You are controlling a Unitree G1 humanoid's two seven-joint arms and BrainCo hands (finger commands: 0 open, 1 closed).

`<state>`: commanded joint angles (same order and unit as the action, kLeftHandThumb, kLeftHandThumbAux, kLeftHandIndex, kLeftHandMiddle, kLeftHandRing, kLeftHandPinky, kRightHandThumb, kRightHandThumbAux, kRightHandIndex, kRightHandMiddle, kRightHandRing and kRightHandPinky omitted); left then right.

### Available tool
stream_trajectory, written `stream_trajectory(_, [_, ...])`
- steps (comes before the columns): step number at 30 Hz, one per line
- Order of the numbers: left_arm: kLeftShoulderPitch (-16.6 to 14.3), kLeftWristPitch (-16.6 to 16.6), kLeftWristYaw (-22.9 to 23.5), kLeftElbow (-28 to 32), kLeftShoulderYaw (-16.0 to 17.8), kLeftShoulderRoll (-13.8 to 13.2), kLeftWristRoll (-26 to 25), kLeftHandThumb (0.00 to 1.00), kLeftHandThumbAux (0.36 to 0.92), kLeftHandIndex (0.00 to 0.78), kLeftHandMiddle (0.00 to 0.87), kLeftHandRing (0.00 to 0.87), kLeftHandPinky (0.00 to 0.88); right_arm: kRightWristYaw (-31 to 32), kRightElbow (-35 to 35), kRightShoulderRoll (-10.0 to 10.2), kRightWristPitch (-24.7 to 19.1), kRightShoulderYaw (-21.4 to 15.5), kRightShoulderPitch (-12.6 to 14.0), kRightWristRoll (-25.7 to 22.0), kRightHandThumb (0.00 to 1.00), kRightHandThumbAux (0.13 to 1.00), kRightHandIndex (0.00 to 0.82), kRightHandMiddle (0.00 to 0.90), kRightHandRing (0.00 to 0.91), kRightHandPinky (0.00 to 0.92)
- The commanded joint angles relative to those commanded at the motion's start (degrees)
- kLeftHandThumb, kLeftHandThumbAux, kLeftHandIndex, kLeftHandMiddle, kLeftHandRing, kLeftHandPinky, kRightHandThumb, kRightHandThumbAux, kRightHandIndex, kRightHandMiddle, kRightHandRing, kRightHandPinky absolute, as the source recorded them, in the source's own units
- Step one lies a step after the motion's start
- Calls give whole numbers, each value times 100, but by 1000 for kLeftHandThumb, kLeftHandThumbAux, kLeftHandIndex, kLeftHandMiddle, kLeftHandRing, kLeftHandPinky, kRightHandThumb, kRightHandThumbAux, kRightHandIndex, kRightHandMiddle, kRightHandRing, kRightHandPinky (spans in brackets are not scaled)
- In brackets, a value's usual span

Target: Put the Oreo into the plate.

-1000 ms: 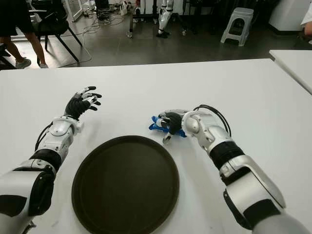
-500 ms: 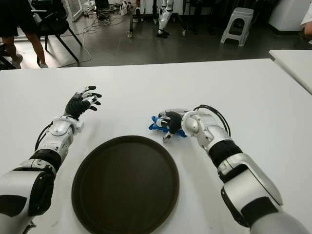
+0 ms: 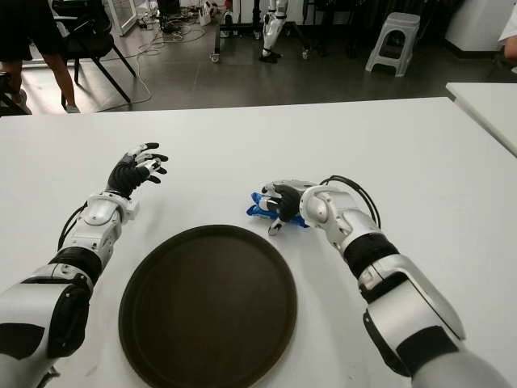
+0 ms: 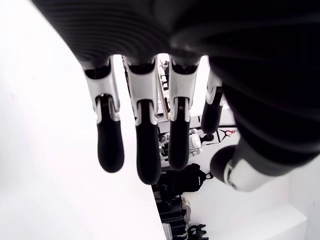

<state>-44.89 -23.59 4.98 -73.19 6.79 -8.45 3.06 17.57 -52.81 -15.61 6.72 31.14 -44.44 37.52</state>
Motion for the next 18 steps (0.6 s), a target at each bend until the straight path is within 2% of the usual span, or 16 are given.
stream_trajectory(11, [-15, 42, 11, -9, 21, 2, -12, 231, 642, 200, 345, 423, 480, -485, 2, 8, 28, -17, 78, 51, 0, 755, 89, 132, 114, 124])
stream_trajectory(18, [-30, 68, -3, -14, 23, -1, 2, 233, 653, 202, 346, 422, 477, -716, 94, 74, -222, -100, 77, 4, 0, 761, 131, 166, 151, 139])
